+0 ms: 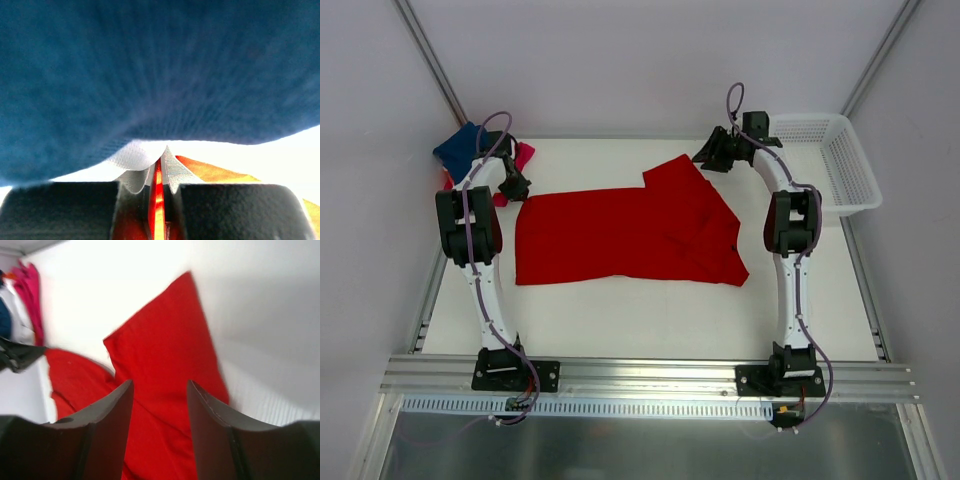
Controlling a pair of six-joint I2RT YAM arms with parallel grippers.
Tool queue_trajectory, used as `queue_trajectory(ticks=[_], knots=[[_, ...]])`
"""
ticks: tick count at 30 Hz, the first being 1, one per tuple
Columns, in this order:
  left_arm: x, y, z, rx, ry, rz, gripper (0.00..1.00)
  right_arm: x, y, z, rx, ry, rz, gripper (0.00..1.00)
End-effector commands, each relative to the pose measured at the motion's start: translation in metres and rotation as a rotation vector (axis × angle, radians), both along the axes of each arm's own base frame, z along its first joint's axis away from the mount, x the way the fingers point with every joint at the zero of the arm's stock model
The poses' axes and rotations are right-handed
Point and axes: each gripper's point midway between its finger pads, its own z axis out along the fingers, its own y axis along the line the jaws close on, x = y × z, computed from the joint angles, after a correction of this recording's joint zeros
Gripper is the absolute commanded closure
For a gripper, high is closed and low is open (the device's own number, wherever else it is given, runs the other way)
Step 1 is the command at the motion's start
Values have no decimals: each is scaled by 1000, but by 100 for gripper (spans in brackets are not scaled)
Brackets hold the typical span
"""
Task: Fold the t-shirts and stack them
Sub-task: Fold the tshirt
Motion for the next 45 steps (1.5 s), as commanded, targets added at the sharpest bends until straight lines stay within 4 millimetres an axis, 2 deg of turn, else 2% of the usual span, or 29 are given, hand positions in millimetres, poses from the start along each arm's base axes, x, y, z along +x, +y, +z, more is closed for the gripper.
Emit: queue_trajectory(ticks=[1,2,4,5,6,8,10,11,12,18,23,35,39,42,45], knots=[[-18,-1,5,-7,44,3,100,18,6,23,252,-11,0,50],[-18,-2,4,-6,45,0,100,19,5,15,277,6,3,50],[-17,-3,5,-6,42,-2,100,26,2,17,322,-3,-8,50],[-17,-3,4,-4,44,-3,100,25,2,11,360,13,3,50],[-17,-3,6,-5,41,-3,100,33,2,17,392,-36,14,49],[-17,-3,6,-5,41,-3,100,36,4,14,466,-15,17,49],[-16,-3,5,-5,42,-3,100,44,1,13,484,-32,9,48],[-16,-3,5,-6,42,-5,100,49,1,20,491,-47,6,48],[-16,-4,5,-4,41,-8,100,51,0,10,493,-33,-2,48],[-16,-4,4,-8,42,-8,100,58,-2,2,495,-48,-16,46],[-16,-6,4,-10,43,-12,100,52,4,-6,532,-25,4,47],[-15,-5,4,-10,42,-12,100,17,51,-6,576,17,160,49],[-16,-6,4,-12,43,-15,100,12,59,-3,582,17,181,49],[-15,-7,5,-13,40,-15,100,13,56,1,590,5,174,50],[-16,-7,5,-13,40,-15,100,16,51,21,614,-45,192,49]])
